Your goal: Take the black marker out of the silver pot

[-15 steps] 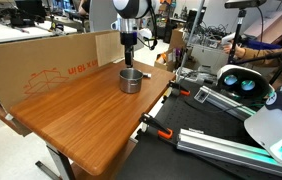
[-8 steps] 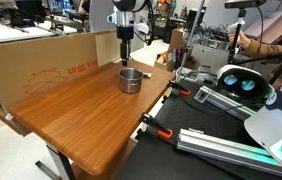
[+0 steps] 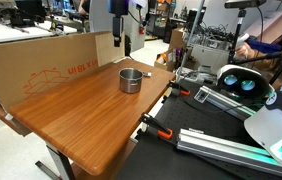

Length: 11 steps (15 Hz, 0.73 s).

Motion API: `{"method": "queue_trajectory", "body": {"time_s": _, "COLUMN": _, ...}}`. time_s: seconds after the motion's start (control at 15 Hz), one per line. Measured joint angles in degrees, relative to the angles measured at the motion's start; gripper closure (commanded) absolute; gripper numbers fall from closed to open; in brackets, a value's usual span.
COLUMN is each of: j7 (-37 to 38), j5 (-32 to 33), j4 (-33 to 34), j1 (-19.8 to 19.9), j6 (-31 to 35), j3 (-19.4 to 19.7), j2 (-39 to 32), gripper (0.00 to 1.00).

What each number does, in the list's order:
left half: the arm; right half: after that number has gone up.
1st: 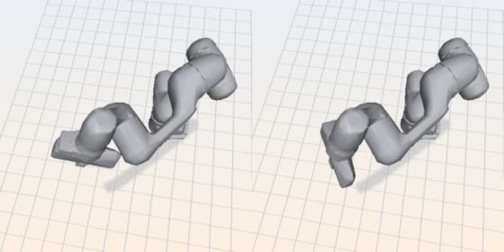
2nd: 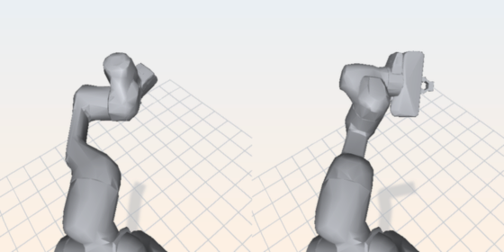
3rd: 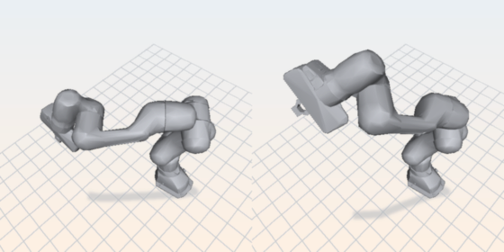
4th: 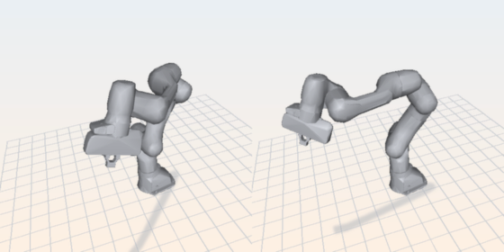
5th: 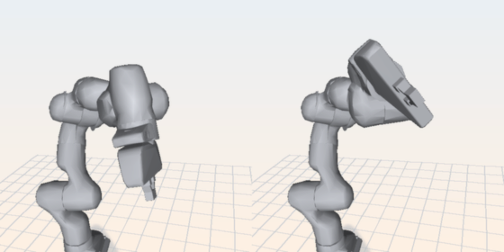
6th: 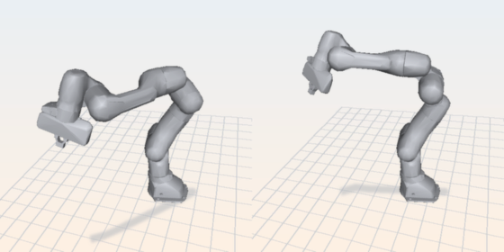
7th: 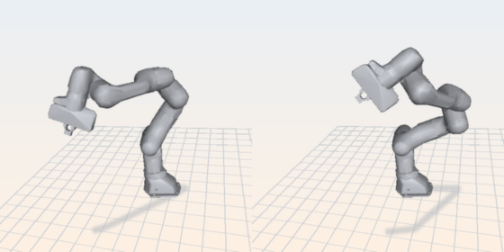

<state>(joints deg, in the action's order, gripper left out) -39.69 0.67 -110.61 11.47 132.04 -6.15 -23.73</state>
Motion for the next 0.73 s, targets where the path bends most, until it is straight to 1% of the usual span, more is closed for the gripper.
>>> {"method": "queue_trajectory", "body": {"time_s": 0.73, "j7": -0.6, "j5": 0.0, "j4": -0.8, "j1": 0.3, "j6": 0.0, "j3": 0.0, "j2": 0.0, "gripper": 0.0}}
